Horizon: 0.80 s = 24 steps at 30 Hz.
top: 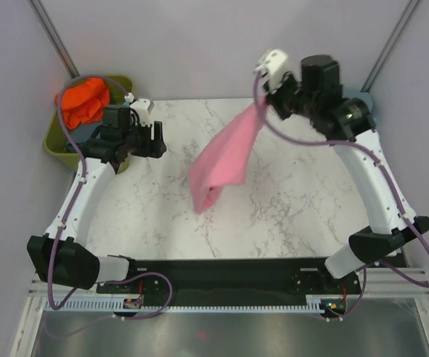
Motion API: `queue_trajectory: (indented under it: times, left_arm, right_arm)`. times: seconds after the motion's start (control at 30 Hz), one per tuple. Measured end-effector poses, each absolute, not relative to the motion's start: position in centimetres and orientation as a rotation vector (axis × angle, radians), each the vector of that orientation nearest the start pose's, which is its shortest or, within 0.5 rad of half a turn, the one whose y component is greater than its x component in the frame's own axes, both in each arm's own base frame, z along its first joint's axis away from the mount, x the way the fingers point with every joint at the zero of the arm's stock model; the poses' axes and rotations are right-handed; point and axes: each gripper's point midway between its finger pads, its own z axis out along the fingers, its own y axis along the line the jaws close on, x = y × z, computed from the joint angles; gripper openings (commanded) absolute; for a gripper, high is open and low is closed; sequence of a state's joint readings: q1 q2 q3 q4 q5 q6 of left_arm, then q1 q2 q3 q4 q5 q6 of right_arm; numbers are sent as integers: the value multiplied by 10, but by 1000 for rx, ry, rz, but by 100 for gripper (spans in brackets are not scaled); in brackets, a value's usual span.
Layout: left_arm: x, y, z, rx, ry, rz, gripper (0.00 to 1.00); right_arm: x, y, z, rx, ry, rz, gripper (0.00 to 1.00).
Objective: Fold and stack the t-shirts
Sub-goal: Flatten the tshirt out
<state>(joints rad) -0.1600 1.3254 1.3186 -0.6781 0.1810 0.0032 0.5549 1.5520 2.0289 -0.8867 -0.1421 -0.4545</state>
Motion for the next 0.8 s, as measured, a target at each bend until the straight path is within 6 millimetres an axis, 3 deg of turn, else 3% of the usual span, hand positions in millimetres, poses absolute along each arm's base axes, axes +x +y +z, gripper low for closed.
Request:
queue_trajectory:
  times: [0.13,0.2,0.23,0.33,0.43,0.5,0.57,0.7,0.8]
  left_arm:
    - [357,-89,239,280,2243,-288,74]
    - [361,-89,238,282,2248,-284,73]
    - [364,-88,237,289,2250,-269,73]
    - [376,-89,233,309,2262,-257,74]
    - [382,-95,225,328,2287,-290,74]
    - [381,-100,215,352,2317,-323,74]
    - [378,-106,206,381,2345,-351,74]
    - [378,-118,185,461,2389,-409,73]
    - [380,-125,160,493,2457,-453,72]
  right_arm:
    - [427,100,409,-665,1829,-69,0]
    - [439,79,396,-604,1882,-124,0]
    - [440,81,388,-609,1900,-121,9]
    - [435,102,337,-664,2009,-68,76]
    - [416,118,259,-777,2191,-3,80]
    - [406,121,225,-828,2286,34,80]
    - [403,125,208,-867,2321,71,78]
    - [398,136,199,-943,2281,148,76]
    - [387,140,174,-976,2299,194,71]
